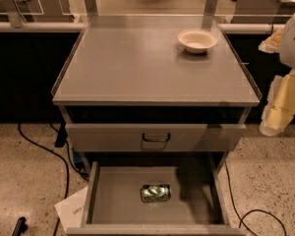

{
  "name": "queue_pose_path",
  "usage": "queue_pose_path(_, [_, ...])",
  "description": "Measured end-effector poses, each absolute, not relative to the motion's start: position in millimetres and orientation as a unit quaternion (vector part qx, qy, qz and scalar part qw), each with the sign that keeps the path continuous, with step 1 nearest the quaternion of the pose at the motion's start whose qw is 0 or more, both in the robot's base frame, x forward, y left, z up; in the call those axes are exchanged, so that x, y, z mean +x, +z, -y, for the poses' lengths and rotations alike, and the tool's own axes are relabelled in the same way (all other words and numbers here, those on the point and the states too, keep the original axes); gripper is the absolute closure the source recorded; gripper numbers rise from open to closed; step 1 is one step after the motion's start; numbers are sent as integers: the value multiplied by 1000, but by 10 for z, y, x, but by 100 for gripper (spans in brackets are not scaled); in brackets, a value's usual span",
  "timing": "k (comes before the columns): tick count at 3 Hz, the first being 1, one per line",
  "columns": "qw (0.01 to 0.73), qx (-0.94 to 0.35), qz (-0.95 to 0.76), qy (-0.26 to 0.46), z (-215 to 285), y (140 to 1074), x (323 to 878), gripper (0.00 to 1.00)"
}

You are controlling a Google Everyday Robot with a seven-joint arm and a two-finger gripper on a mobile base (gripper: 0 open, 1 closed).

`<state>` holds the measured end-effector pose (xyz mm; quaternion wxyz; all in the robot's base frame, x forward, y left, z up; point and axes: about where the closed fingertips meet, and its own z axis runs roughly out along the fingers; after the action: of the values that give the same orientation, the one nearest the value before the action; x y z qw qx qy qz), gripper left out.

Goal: Pick green can from middle drawer and place on counter

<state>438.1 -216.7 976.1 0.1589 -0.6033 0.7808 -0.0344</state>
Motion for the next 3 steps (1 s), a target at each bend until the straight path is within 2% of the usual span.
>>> queue_pose_path(2, [170,-604,-778,-29,2123,9682,4413,0])
queue_pose_path(3, [193,-593,-782,2,2078,9372,4471,0])
